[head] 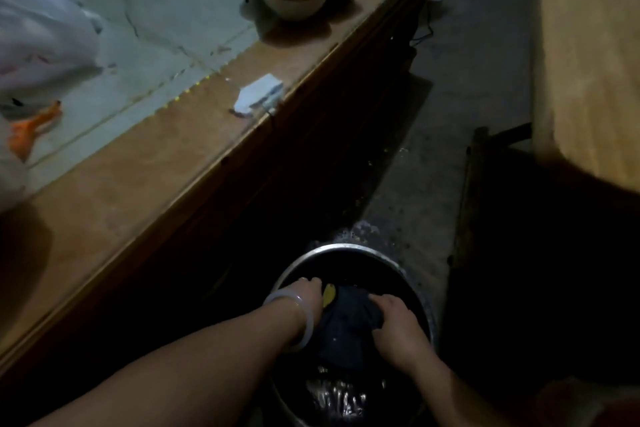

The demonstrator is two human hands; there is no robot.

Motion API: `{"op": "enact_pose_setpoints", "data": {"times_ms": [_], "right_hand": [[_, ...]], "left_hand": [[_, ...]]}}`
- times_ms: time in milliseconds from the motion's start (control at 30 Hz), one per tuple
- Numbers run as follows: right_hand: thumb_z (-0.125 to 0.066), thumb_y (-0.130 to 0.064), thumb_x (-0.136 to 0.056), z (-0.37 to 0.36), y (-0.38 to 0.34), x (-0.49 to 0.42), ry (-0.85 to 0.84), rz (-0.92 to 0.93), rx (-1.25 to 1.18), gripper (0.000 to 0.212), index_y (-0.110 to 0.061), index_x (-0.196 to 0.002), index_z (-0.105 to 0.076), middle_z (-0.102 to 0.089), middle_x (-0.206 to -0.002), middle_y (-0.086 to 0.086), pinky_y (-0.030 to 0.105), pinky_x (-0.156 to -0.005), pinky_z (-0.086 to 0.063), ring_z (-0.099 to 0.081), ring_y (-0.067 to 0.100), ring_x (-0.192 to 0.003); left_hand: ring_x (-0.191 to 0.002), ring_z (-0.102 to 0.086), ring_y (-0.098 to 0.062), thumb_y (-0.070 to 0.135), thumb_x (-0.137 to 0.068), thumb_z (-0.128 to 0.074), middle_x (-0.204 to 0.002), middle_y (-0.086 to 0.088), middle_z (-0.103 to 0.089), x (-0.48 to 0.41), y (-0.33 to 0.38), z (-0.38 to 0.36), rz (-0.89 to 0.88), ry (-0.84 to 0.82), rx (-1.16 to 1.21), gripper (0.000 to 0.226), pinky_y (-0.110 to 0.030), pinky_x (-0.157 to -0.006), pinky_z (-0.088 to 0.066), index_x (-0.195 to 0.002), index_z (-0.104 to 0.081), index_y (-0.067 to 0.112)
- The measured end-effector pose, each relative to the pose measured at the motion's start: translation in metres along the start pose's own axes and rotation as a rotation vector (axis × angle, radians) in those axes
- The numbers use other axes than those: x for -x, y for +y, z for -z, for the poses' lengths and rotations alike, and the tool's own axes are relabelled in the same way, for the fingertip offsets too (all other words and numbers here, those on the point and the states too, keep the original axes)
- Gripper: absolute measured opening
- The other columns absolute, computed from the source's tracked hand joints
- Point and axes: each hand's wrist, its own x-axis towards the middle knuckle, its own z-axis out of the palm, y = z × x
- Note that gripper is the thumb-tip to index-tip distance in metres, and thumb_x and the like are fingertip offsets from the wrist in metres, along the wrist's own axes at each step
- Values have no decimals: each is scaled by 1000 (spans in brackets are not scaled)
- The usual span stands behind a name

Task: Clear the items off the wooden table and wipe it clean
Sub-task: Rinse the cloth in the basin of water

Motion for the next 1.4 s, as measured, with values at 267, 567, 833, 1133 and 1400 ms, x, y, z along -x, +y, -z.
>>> {"op": "enact_pose_setpoints", "data": {"times_ms": [267,567,833,1133,1400], "right_hand": [[-45,-37,-98,-58,40,-38,-93,89,506,77,-35,-153,9,23,-160,6,43,-119,-5,15,30,-148],[-44,-54,-95,-89,46,-53,-87,67,637,84,-37,-150,18,23,-160,7,51,-118,2,18,32,-147],[-62,-17,-88,-98,26,-43,106,-85,-55,72,-33,-150,-27,-19,-150,14,36,-110,-35,-37,30,-131],[-55,-9,-83,-58,-38,4,335,102,-981,20,-18,-75,-72,-68,-66,-1,24,-59,-47,-60,9,-63],[-44,-44,-96,-66,-43,-9,597,216,-332,33,-21,-73,-52,-65,-82,6,33,-66,-45,-61,25,-78]], "left_hand": [[-144,14,-30,31,-93,-48,-157,-4,17,-62,0,-61,-391,-20,-617,76,-49,-115,-5,-150,2,33],[-144,14,-28,37,-89,-56,-158,-2,12,-48,1,-95,-183,59,-241,80,-51,-114,-12,-150,-5,29],[-135,-25,-33,43,-90,-50,-154,-11,1,-33,19,-100,268,207,818,69,-41,-109,-29,-147,-10,43],[-99,-61,-34,71,-82,-44,-107,-23,-65,-27,17,-71,109,-196,1920,75,-43,-90,-45,-114,-64,6],[-92,-62,-26,24,-101,-32,-75,-3,-67,-15,24,-77,4,-54,1916,32,-20,-71,-46,-86,-59,15]]}}
